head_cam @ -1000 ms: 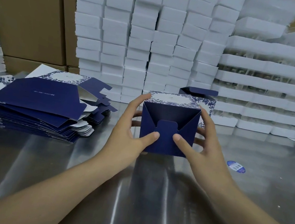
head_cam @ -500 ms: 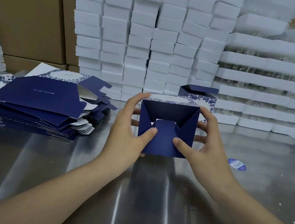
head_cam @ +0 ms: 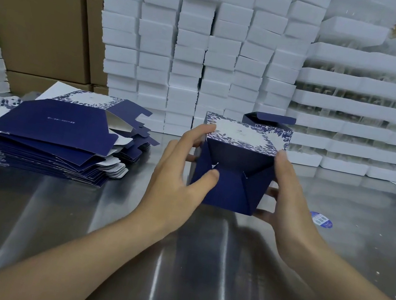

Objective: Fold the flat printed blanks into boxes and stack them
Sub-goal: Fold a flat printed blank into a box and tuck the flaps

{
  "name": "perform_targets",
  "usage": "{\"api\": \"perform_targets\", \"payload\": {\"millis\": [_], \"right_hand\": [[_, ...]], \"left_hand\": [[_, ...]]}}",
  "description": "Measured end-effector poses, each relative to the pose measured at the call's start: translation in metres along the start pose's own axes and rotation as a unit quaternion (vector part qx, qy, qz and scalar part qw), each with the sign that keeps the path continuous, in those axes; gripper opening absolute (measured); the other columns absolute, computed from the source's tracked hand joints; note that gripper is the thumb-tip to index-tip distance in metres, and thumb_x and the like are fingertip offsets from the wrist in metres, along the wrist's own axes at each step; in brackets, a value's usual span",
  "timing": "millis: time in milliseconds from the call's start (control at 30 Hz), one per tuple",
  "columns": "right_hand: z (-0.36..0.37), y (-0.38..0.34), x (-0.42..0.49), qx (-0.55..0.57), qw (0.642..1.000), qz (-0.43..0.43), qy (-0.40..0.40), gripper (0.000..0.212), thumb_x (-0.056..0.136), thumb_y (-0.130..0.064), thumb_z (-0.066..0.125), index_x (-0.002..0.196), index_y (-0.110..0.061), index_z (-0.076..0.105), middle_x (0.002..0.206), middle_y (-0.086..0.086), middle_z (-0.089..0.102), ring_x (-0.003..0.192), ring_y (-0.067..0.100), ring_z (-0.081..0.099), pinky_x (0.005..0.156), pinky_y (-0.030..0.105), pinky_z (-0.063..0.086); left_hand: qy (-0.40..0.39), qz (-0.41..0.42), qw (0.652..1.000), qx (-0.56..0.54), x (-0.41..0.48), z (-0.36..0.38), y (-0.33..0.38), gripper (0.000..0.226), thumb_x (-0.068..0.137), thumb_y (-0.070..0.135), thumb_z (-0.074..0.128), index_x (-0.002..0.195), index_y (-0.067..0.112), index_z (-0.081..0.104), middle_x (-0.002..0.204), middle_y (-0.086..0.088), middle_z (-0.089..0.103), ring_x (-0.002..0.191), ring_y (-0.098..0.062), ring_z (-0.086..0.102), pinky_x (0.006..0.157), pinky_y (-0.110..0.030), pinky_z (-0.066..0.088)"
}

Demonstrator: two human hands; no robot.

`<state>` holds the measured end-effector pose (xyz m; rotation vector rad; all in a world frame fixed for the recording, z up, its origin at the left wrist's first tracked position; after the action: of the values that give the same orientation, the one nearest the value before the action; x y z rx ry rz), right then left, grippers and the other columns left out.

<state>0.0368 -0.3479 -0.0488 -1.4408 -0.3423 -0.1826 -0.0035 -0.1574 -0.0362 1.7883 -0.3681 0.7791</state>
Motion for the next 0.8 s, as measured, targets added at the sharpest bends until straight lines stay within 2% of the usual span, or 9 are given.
{"api": "perform_targets", "payload": {"millis": [100,200,367,467,500,567,633,733,800], "right_hand": [[-0.001,0.002,0.003,0.025,0.999,0.036,0.005,0.036,0.102,-0.071,0.041,0.097,-0.059,0.075,0.104,-0.025,0.077,0.087,-0.003,0.074,0.060,0.026,0.061],[-0.002,0.003,0.003,0.024,0.999,0.039,0.004,0.031,0.103,-0.063,0.047,0.095,-0.058,0.076,0.104,-0.025,0.077,0.084,-0.003,0.074,0.059,0.026,0.060],[-0.003,0.000,0.005,0.010,1.000,0.014,-0.010,0.026,0.104,-0.057,0.050,0.098,-0.055,0.075,0.108,-0.024,0.076,0.086,-0.002,0.073,0.063,0.026,0.061],[-0.005,-0.003,0.004,0.009,1.000,0.003,-0.009,0.023,0.097,-0.059,0.054,0.105,-0.052,0.074,0.112,-0.023,0.075,0.088,-0.002,0.073,0.065,0.027,0.061],[-0.005,-0.004,0.005,0.008,1.000,0.001,-0.009,0.026,0.094,-0.058,0.054,0.109,-0.049,0.074,0.113,-0.022,0.076,0.088,-0.003,0.073,0.065,0.027,0.061],[-0.007,-0.007,0.006,-0.003,1.000,-0.010,-0.008,0.028,0.096,-0.045,0.055,0.118,-0.044,0.072,0.112,-0.020,0.076,0.089,-0.003,0.072,0.069,0.030,0.060],[-0.008,-0.010,0.007,-0.028,0.999,-0.032,-0.011,0.036,0.094,-0.025,0.058,0.122,-0.044,0.070,0.111,-0.018,0.076,0.090,-0.003,0.070,0.074,0.027,0.060],[-0.009,-0.012,0.005,-0.110,0.992,-0.070,0.001,0.065,0.090,-0.002,0.065,0.140,-0.043,0.055,0.124,-0.014,0.069,0.104,-0.002,0.068,0.082,0.023,0.061],[-0.008,-0.009,0.003,-0.189,0.978,-0.085,0.011,0.087,0.090,0.010,0.068,0.154,-0.043,0.038,0.126,-0.011,0.060,0.107,0.003,0.064,0.085,0.021,0.059]], "left_hand": [[0.000,0.014,0.999,0.039,-0.001,0.001,-0.001,0.075,0.087,0.019,0.074,0.144,0.060,0.045,0.131,0.025,0.052,0.120,0.002,0.058,0.093,-0.003,0.041],[0.007,0.021,0.998,0.062,0.001,0.000,-0.005,0.086,0.086,0.005,0.076,0.145,0.060,0.044,0.133,0.023,0.052,0.119,0.002,0.058,0.093,-0.003,0.042],[0.023,0.037,0.997,0.069,0.002,-0.003,-0.004,0.086,0.087,0.001,0.076,0.147,0.053,0.045,0.139,0.017,0.054,0.123,0.004,0.055,0.093,-0.004,0.043],[0.025,0.021,0.998,0.049,0.001,-0.003,-0.003,0.081,0.088,0.021,0.080,0.150,0.055,0.042,0.135,0.026,0.056,0.123,0.005,0.055,0.097,-0.008,0.044],[0.022,-0.011,1.000,0.008,0.001,-0.003,-0.004,0.076,0.088,0.035,0.077,0.150,0.057,0.040,0.131,0.030,0.058,0.122,0.005,0.056,0.101,-0.015,0.047],[0.021,-0.083,0.991,-0.103,0.001,-0.002,-0.005,0.060,0.090,0.056,0.063,0.148,0.054,0.047,0.126,0.031,0.063,0.123,0.006,0.059,0.112,-0.038,0.048],[0.025,-0.116,0.980,-0.160,0.003,-0.002,-0.004,0.048,0.095,0.061,0.051,0.138,0.044,0.062,0.130,0.026,0.069,0.124,0.008,0.060,0.117,-0.049,0.044],[0.043,-0.157,0.974,-0.159,0.003,-0.006,-0.008,0.074,0.087,0.073,0.052,0.148,0.032,0.056,0.143,0.013,0.065,0.136,-0.002,0.055,0.123,-0.051,0.038],[0.048,-0.169,0.974,-0.147,0.003,-0.008,-0.012,0.086,0.081,0.078,0.056,0.153,0.032,0.051,0.142,0.014,0.064,0.135,-0.002,0.056,0.122,-0.049,0.039]]}}
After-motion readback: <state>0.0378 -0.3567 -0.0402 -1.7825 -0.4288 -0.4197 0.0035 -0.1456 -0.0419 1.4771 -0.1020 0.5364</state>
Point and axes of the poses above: each hand's wrist, its own x-axis towards the middle knuckle, its own z-axis out of the palm, y = z × x, the point moved 8 cm from there along x, towards the middle knuckle
